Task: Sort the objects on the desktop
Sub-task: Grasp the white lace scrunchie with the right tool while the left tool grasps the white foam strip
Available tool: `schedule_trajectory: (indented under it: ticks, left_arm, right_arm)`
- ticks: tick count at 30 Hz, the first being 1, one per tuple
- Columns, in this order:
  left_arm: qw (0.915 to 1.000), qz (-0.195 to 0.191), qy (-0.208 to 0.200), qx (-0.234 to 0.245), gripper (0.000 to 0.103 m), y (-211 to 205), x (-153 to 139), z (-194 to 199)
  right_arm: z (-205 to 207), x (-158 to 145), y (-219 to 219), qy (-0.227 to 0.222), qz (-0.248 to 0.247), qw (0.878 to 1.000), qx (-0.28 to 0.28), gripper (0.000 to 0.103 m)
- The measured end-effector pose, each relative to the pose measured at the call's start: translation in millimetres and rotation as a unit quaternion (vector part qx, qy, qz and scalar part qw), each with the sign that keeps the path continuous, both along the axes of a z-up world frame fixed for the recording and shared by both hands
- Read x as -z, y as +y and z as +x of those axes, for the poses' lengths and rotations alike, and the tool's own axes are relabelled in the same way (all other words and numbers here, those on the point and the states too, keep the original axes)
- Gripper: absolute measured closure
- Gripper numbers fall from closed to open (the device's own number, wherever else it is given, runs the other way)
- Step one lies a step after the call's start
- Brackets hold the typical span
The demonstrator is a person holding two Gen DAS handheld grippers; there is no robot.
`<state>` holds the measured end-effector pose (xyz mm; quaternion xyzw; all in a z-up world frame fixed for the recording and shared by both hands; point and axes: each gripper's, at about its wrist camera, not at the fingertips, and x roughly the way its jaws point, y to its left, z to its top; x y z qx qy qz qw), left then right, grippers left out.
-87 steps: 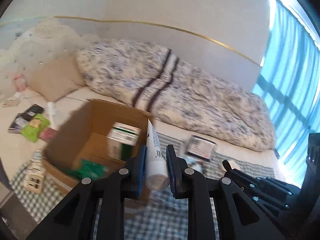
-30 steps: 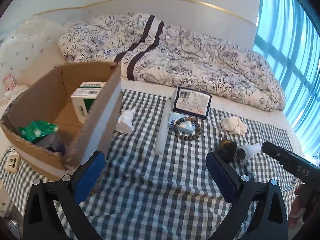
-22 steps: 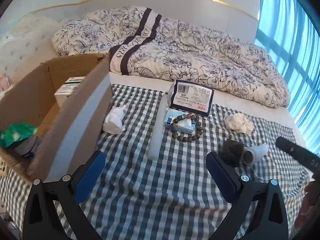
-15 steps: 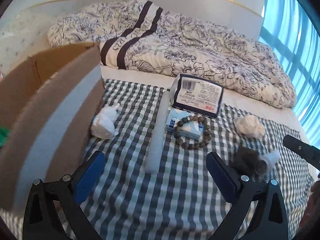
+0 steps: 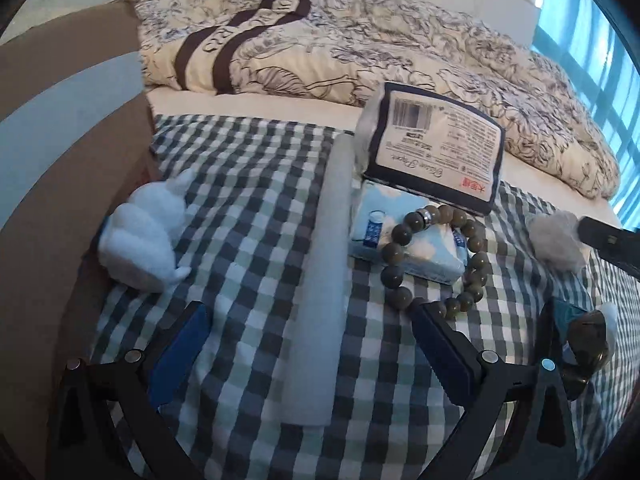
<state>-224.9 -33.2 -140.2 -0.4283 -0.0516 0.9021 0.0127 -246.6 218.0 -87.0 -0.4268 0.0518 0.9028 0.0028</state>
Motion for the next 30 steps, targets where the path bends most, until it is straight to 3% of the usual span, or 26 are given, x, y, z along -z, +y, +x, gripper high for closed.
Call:
schedule_trajectory:
  ticks: [13,14,15,16,17,19,20,21,26,30]
  left_arm:
    - [0.9999,-0.006,-0.01,0.003,0.0,2.3,9.0,-4.6]
    - [0.9999,-0.006,-0.008,0.004,0.003,2.9,8.4,-4.6]
    - [0.9999,-0.006,-0.006,0.006,0.009,3.5,7.7,-4.1]
    - [0.9999,-0.006,-0.003,0.008,0.013,4.0,6.7,-3.7]
    - [0.9999,-0.005,0.0,0.011,0.023,4.8,5.5,-3.1]
    - [0.9998,-0.003,0.008,0.02,0.049,6.8,3.0,-1.3]
    - [0.9996,-0.002,0.012,0.027,0.069,8.5,1.3,-0.2]
    - [0.9993,-0.003,0.015,0.033,0.079,10.7,0.1,0.7]
    - [0.9988,0.0,0.03,0.039,0.092,12.4,-9.3,6.6]
    - [0.9979,0.013,0.036,0.053,0.094,13.7,-16.0,12.0]
  right_arm:
    - [-32.1,29.0,-8.8,-0.043,0.043,0.998,0.018,0.036]
    - [-32.8,30.5,-8.8,-0.046,0.048,0.998,0.02,0.044]
    - [-32.8,31.4,-9.1,-0.05,0.057,0.997,0.024,0.055]
    - [-32.2,32.0,-9.4,-0.054,0.069,0.996,0.026,0.06]
    - [-31.3,32.0,-9.2,-0.054,0.072,0.996,0.023,0.067]
    - [-27.0,30.2,-8.5,-0.049,0.071,0.996,0.018,0.075]
    - [-25.1,29.0,-7.7,-0.047,0.071,0.996,0.019,0.077]
    - [-23.8,27.9,-7.1,-0.046,0.071,0.996,0.02,0.081]
    - [-11.0,15.6,-6.4,-0.034,0.072,0.997,0.023,0.088]
    - [-1.2,0.6,-9.0,-0.021,0.078,0.997,0.019,0.088]
